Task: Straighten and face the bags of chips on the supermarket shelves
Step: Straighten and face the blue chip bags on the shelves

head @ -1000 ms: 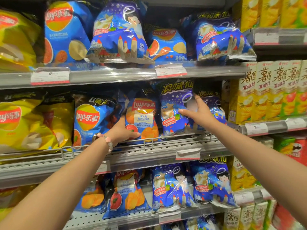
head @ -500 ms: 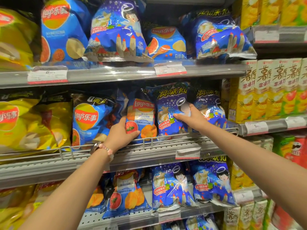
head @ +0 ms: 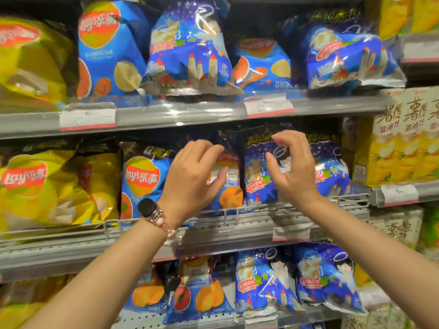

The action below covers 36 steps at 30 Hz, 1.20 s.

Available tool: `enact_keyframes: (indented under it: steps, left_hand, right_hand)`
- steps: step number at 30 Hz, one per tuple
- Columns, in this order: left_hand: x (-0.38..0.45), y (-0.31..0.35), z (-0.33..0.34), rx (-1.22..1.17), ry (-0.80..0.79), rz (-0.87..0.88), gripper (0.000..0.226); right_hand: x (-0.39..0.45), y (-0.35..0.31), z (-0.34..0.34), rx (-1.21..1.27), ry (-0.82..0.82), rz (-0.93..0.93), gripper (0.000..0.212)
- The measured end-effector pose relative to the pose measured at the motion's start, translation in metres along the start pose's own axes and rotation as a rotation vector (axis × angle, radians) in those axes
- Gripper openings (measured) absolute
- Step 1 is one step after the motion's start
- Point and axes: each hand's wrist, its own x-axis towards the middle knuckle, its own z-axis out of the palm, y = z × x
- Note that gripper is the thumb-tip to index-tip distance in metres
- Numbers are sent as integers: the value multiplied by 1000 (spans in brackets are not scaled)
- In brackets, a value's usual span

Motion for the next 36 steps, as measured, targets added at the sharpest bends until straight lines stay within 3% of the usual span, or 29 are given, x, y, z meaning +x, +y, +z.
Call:
enact_keyframes:
  steps: [4,9,12,16,21,26,30,36]
  left_hand:
    - [66,-7,-24,75,121,82,20]
    - [139,-33,-36,203,-30,-28,47]
    - [166,-49,-40,229,-178,-192,72]
    - [182,-62,-46,135,-295,-426,88]
    - [192,-64,-53,-30,-390,-681,119]
    - [201,-52,-67,-166,-484,-944,126]
    - [220,-48,-74,-232,-557,-1107,133]
    - [250,-44,-69,-158,-623,-1307,144]
  right_hand:
    - [52,-26,8,28,-3,-55,26]
    - [134,-31,16,10,-101,124,35]
    - [174,-24,20,-64,-174,283,47]
    - [211,-4,20,-171,-295,564,72]
    - [221,8,17,-90,-397,800,95]
    - [227,9,11,-54,-457,1079,104]
    - [239,11,7,-63,-523,1244,101]
    - [262,25,0,54,-613,1369,74]
